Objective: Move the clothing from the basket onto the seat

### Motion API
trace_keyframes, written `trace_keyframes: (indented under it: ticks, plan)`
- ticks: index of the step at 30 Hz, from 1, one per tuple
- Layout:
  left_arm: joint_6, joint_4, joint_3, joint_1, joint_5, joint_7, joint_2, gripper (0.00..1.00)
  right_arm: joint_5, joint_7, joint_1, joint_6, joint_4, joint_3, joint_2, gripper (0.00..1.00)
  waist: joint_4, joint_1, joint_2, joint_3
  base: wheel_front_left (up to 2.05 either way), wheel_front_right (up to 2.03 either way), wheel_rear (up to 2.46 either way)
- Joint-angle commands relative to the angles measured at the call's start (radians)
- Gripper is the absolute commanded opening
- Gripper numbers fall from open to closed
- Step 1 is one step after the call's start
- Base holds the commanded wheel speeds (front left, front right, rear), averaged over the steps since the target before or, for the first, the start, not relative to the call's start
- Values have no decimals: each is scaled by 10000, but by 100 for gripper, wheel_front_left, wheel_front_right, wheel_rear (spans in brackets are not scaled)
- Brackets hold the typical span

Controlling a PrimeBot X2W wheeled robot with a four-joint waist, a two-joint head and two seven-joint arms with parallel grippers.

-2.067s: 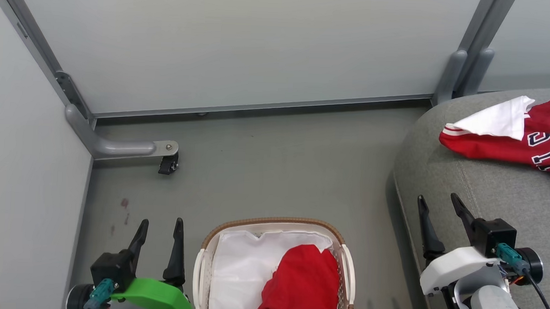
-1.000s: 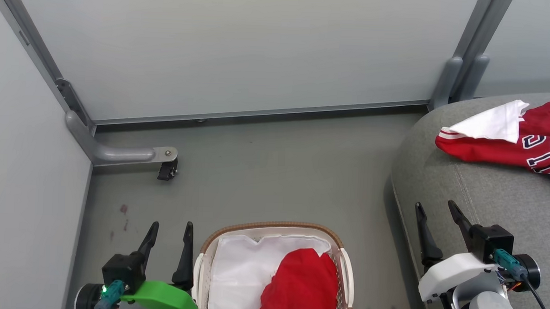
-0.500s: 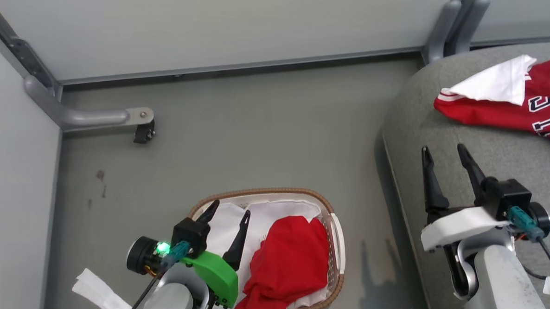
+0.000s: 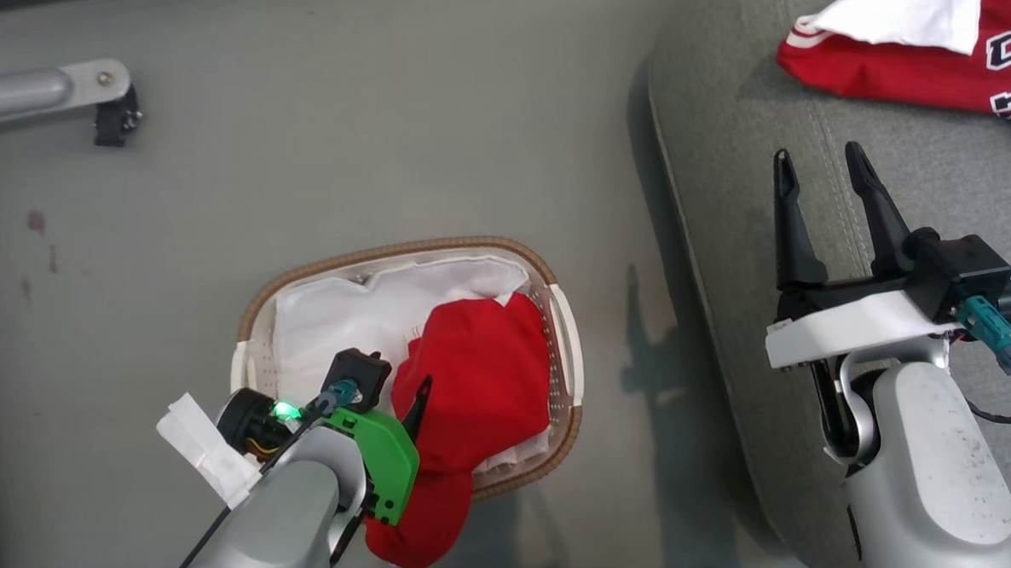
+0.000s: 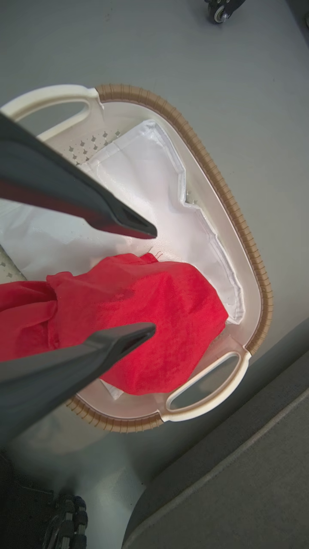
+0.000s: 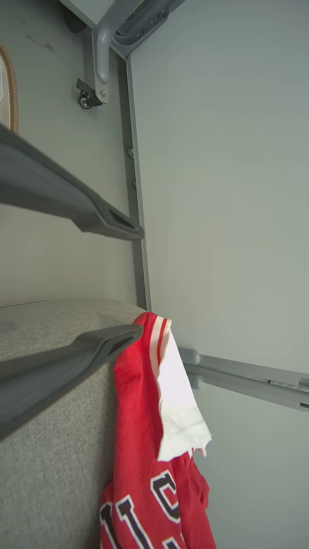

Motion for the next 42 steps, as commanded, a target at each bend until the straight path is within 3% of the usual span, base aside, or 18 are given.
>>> trace_keyframes:
  ticks: [1, 21, 22, 23, 26, 35, 42]
  plan:
    - [-55, 200, -27, -318, -120, -1, 77, 100, 142, -23, -214, -14, -99, 107, -15, 100, -1121, 0, 0, 1400, 0, 0, 0]
    - [-70, 1945, -302, -1338, -685, 93, 310, 100, 836, -23, -899, -14, -288, 713, -19, 100, -1848, 0, 0, 3126, 0, 0, 0]
    - [-67, 1956, -311, -1388, -715, 70, 299, 93, 839, -23, -905, -14, -290, 715, -19, 100, -1852, 0, 0, 3143, 0, 0, 0]
    - [-68, 1951, -321, -1431, -758, 39, 281, 55, 837, -23, -902, -14, -286, 720, -19, 100, -1848, 0, 0, 3157, 0, 0, 0]
    - [-69, 1893, -391, -1457, -833, -55, 234, 0, 800, -23, -888, -14, -227, 713, -19, 100, -1813, 0, 0, 3142, 0, 0, 0]
    - [-71, 1646, -707, -1336, -920, -389, 246, 0, 591, -23, -829, -14, -75, 667, -24, 100, -1471, 0, 0, 2746, 0, 0, 0]
    - [-72, 908, -777, -1141, -892, -491, 337, 0, 146, -23, -551, -14, 123, 445, -24, 100, -843, 0, 0, 1809, 0, 0, 0]
